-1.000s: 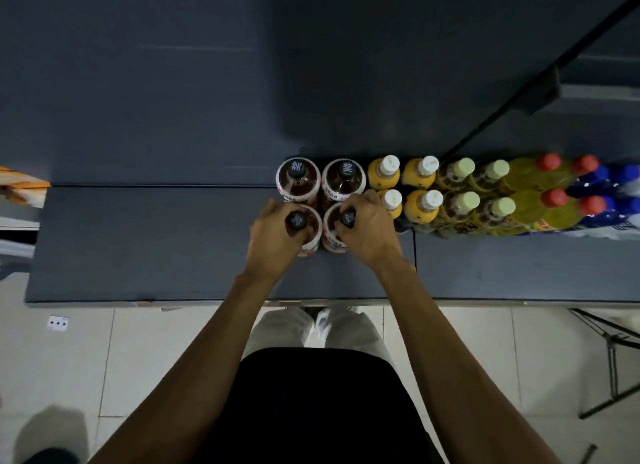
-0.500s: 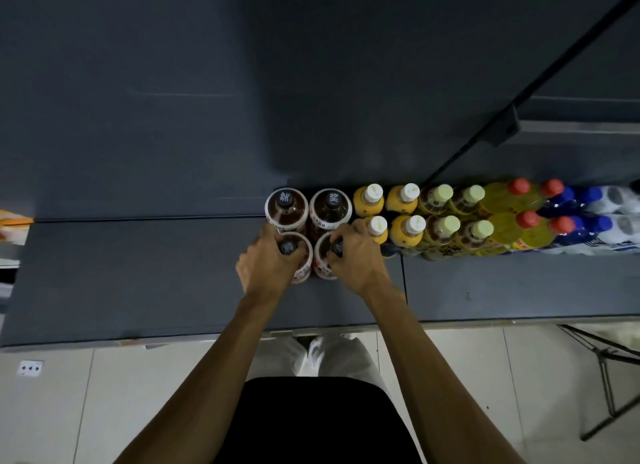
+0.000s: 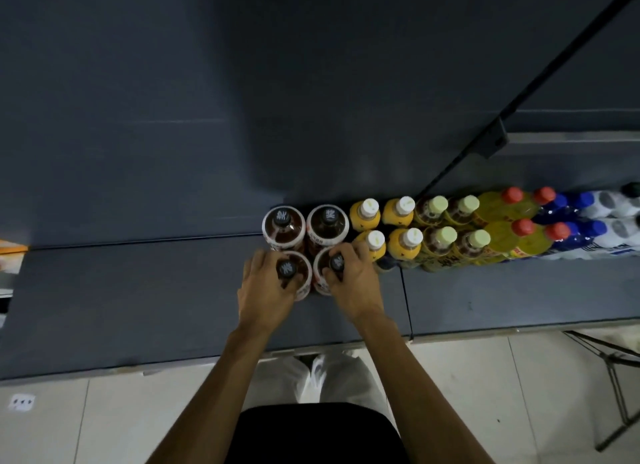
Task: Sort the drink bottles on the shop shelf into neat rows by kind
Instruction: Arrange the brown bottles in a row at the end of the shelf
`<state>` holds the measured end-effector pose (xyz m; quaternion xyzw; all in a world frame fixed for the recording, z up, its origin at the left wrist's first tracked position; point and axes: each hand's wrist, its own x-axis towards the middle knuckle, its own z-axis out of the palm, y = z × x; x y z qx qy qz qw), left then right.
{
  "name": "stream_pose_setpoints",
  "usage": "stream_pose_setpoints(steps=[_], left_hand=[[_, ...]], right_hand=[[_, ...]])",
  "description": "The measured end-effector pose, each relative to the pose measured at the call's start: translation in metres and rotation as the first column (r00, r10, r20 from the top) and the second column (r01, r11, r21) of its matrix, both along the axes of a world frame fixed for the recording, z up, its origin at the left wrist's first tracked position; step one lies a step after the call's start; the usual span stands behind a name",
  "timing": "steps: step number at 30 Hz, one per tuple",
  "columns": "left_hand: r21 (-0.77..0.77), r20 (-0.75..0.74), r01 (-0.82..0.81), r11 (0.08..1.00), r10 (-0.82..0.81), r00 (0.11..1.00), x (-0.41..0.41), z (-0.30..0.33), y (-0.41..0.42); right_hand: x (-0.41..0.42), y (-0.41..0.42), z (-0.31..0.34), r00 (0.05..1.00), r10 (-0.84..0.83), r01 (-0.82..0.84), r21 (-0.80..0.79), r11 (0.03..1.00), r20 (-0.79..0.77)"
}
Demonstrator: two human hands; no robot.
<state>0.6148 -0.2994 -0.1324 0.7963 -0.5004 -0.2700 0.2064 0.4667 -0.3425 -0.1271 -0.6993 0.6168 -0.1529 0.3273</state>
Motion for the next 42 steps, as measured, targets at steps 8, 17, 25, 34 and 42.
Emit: stream_pose_setpoints(steps=[8, 17, 25, 34, 42], left_hand=[[0.043, -0.007, 0.065, 0.997, -0.064, 0.998, 0.003, 0.008, -0.013], [0.045, -0.009, 0.062, 0.997, -0.062, 0.998, 0.007, 0.007, -0.011], [0.054, 0.001, 0.051, 0.997, -0.051, 0.999, 0.003, 0.01, -0.013], [0.094, 0.012, 0.03, 0.995, -0.032, 0.999, 0.006, 0.017, -0.016], [0.049, -0.126, 0.003, 0.999, 0.003, 0.992, 0.002, 0.002, -0.008]], right_hand=[[0.004, 0.008, 0.001, 0.996, -0.064, 0.064, -0.008, 0.998, -0.065], [0.006, 0.001, 0.008, 0.993, 0.024, -0.021, 0.03, 0.999, -0.116], [0.01, -0.008, 0.001, 0.993, 0.04, -0.042, -0.023, 0.999, -0.113], [0.007, -0.005, 0.001, 0.993, 0.064, -0.068, -0.036, 0.997, -0.1], [0.009, -0.006, 0.001, 0.991, 0.067, -0.07, -0.016, 0.997, -0.115]])
